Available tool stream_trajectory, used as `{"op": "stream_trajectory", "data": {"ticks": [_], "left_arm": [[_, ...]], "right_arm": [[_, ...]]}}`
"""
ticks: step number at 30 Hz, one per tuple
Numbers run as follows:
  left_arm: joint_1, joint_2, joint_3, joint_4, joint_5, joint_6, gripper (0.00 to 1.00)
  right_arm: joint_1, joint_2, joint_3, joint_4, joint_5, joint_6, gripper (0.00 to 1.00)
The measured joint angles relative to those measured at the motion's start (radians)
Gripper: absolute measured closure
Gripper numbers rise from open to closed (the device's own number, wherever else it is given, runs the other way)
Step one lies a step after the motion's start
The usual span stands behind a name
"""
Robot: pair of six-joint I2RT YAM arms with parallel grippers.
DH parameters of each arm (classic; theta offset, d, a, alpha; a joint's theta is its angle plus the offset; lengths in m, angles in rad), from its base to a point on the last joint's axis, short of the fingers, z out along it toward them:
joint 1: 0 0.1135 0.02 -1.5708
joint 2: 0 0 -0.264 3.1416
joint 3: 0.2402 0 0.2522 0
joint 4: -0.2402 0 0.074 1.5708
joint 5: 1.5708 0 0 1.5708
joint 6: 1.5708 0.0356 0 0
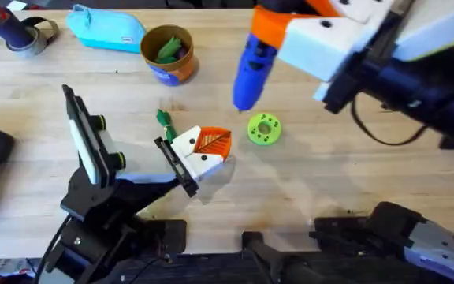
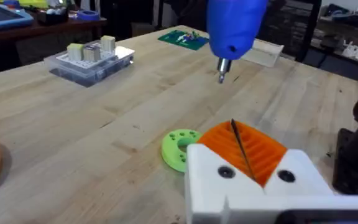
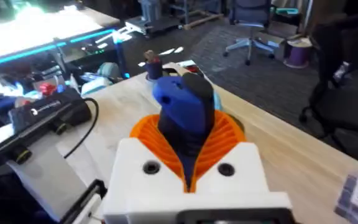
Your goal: Pick up the gripper from the table and insert it into the empty holder that is missing its gripper. Then pick up a screw, insert it into the mounting hole, and use the screwdriver to tighten it. Finally, clean up the table by picking up the vegetable and placing it into the bucket.
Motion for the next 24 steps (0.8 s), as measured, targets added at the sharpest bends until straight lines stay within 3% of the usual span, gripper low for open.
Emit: {"op": "stream_trajectory", "data": {"ticks": [5, 11, 24], "left_arm": [[0.000, 0.000, 0.000, 0.000, 0.006, 0.000, 0.991], [0.000, 0.000, 0.000, 0.000, 0.009, 0.000, 0.991], [0.000, 0.000, 0.000, 0.000, 0.011, 0.000, 0.991]], "right_arm": [[0.074, 0.099, -0.001, 0.180, -0.012, 0.006, 0.976], [0.096, 0.156, -0.001, 0.289, -0.091, 0.048, 0.976], [0.109, 0.204, -0.001, 0.285, -0.245, 0.116, 0.976]]}}
